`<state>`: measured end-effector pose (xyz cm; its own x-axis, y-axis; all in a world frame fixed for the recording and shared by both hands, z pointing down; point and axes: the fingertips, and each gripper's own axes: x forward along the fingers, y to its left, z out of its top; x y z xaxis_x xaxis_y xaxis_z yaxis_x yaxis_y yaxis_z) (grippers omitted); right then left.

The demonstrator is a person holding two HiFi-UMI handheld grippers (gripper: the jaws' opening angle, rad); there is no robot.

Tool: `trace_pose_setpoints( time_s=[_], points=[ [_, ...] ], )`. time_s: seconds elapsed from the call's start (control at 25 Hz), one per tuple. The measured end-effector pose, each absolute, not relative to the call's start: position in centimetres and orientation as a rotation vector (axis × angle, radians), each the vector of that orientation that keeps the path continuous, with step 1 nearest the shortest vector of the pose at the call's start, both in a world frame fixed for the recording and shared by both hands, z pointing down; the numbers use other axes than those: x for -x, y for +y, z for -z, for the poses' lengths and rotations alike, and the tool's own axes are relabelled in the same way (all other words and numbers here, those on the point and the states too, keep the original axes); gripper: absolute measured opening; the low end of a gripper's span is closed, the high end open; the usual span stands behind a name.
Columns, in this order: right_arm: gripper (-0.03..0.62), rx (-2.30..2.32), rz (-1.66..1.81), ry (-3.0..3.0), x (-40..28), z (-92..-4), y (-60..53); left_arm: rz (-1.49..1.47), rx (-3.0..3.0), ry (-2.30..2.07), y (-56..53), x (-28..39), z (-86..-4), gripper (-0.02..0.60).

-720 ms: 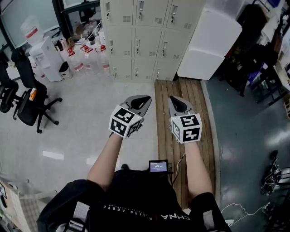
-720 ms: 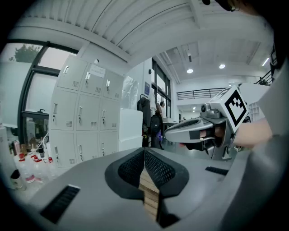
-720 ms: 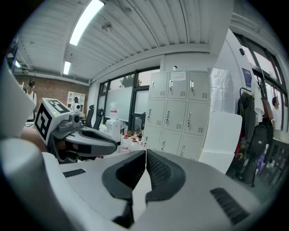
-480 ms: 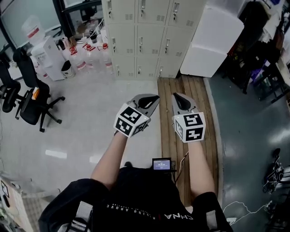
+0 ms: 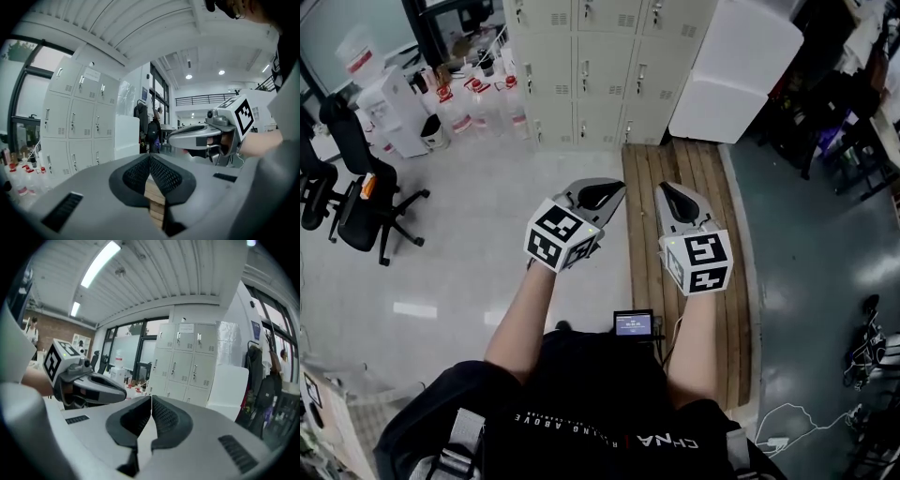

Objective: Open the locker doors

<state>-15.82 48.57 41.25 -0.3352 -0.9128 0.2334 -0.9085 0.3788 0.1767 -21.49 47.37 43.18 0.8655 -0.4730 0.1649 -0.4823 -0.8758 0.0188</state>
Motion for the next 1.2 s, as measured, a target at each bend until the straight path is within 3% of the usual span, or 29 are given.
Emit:
trace_pose_setpoints(
  time_s=[1.2],
  points=[
    [0.032, -1.567, -0.031, -2.359, 10.1, -44.4, 48.6, -0.403, -2.965, -0.692, 48.9, 15.2, -46.6, 0.02]
  ],
)
